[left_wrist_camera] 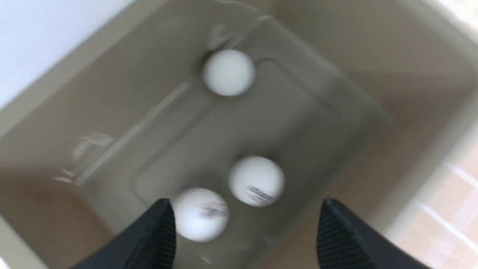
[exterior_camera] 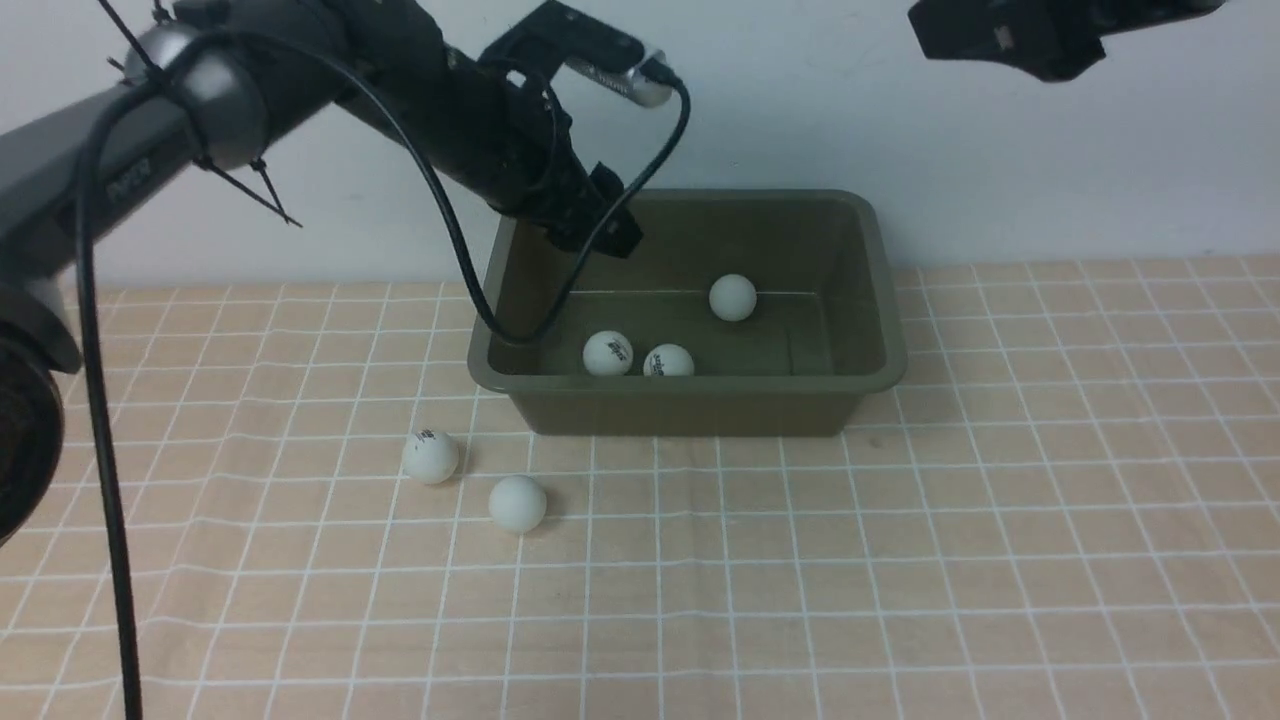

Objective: Put the table tennis balls into the box on the light coffee tablecloth.
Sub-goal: 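Drop the ball into the bin, then reach for and grasp a ping pong ball on the table beside the basket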

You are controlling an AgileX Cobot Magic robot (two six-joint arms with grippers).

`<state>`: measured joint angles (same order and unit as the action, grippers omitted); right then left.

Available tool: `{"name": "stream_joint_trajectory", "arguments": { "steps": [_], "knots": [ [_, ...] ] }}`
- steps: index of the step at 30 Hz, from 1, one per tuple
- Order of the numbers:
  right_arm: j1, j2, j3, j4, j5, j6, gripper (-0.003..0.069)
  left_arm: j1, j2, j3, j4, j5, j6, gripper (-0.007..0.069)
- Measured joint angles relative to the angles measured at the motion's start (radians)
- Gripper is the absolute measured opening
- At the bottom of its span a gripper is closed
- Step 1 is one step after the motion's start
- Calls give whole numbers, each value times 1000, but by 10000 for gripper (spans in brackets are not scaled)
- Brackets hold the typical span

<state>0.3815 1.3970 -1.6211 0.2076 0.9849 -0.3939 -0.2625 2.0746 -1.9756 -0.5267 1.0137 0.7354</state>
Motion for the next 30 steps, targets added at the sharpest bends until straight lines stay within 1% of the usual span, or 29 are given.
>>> {"name": "stream_joint_trajectory", "arguments": {
  "steps": [3, 4, 9, 11, 14, 17, 18, 19, 21, 23, 24, 25, 26, 27, 30],
  "knots": [
    [0, 0, 0, 0, 0, 0, 456, -1, -46, -73, 5, 153, -34, 373],
    [0, 0, 0, 0, 0, 0, 456, -2, -73, -101, 2, 188, -48, 344],
    [0, 0, 0, 0, -7, 0, 456, -3, -165, -130, 1, 223, -131, 259],
    [0, 0, 0, 0, -9, 0, 456, -3, -188, -129, 8, 231, -153, 236],
    [0, 0, 0, 1, -11, -1, 456, -3, -232, -89, 29, 233, -187, 217],
    [0, 0, 0, 0, -12, -4, 456, -13, -268, -19, 19, 233, -177, 214],
    [0, 0, 0, 0, -12, -4, 456, -35, -288, 32, 14, 232, -160, 214],
    [0, 0, 0, 0, -12, -4, 456, -35, -291, 32, 14, 232, -156, 214],
    [0, 0, 0, 0, -12, -5, 456, -118, -318, 135, 21, 232, -123, 214],
    [0, 0, 0, 0, -12, -5, 456, -178, -330, 189, 55, 234, -120, 214],
    [0, 0, 0, 0, -12, -5, 456, -213, -337, 217, 93, 234, -126, 214],
    [0, 0, 0, 0, -12, -5, 456, -213, -337, 217, 93, 234, -126, 214],
    [0, 0, 0, 0, -12, -6, 456, -231, -343, 233, 123, 234, -136, 214],
    [0, 0, 0, 0, -12, -6, 456, -252, -355, 257, 186, 234, -163, 215],
    [0, 0, 0, 0, -7, -9, 456, -260, -387, 314, 296, 232, -255, 217]
  ]
}}
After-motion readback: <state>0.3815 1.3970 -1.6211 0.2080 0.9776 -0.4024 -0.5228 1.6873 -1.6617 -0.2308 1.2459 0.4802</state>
